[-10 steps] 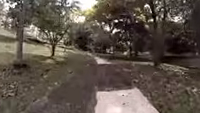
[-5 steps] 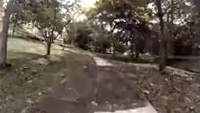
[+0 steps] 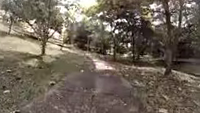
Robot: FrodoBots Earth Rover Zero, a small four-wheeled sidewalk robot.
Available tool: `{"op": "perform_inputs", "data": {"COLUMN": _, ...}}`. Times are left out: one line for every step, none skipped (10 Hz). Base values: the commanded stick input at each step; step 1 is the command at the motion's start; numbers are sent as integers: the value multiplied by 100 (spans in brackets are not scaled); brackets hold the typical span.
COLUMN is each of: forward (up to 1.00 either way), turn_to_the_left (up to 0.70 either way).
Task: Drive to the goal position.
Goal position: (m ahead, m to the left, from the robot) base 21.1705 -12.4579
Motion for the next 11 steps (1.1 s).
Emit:
{"op": "perform_inputs", "data": {"forward": 100, "turn_to_the_left": 0}}
{"op": "perform_inputs", "data": {"forward": 100, "turn_to_the_left": 0}}
{"op": "perform_inputs", "data": {"forward": 100, "turn_to_the_left": 0}}
{"op": "perform_inputs", "data": {"forward": 100, "turn_to_the_left": 0}}
{"op": "perform_inputs", "data": {"forward": 100, "turn_to_the_left": 0}}
{"op": "perform_inputs", "data": {"forward": 100, "turn_to_the_left": 0}}
{"op": "perform_inputs", "data": {"forward": 100, "turn_to_the_left": 0}}
{"op": "perform_inputs", "data": {"forward": 100, "turn_to_the_left": 0}}
{"op": "perform_inputs", "data": {"forward": 100, "turn_to_the_left": 0}}
{"op": "perform_inputs", "data": {"forward": 100, "turn_to_the_left": 0}}
{"op": "perform_inputs", "data": {"forward": 100, "turn_to_the_left": 0}}
